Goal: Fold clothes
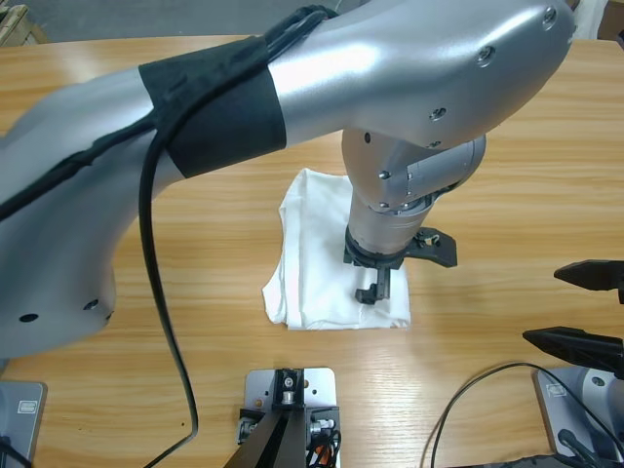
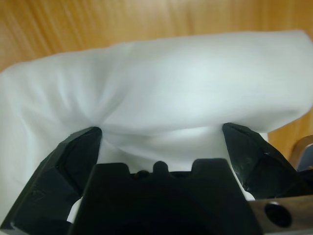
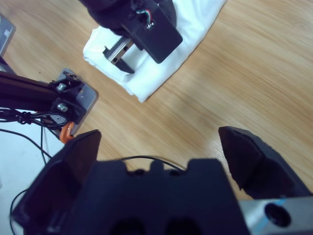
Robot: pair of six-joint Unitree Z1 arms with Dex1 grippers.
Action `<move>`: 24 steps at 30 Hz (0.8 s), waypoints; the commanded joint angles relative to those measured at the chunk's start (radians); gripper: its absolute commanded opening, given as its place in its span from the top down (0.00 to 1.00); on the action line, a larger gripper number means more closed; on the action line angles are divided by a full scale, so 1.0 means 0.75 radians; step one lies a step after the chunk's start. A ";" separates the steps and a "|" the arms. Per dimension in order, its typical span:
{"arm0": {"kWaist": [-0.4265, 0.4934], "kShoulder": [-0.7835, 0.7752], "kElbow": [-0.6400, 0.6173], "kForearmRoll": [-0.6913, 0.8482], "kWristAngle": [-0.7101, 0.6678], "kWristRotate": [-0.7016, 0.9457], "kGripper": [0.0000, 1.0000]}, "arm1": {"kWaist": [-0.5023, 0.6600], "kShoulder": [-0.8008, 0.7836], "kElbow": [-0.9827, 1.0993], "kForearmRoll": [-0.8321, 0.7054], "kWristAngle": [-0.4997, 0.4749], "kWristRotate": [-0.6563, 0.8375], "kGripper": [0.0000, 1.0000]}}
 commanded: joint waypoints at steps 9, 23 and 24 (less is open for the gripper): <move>0.495 0.142 -0.377 0.211 0.108 -0.180 0.03 | -0.019 -0.008 0.019 0.002 0.005 -0.019 0.00; 0.929 0.006 -0.078 0.205 0.080 -0.526 0.06 | -0.068 0.052 0.015 -0.019 0.012 -0.040 0.00; 0.967 -0.006 -0.055 0.205 0.083 -0.545 0.06 | -0.069 0.061 0.015 -0.024 0.014 -0.044 0.00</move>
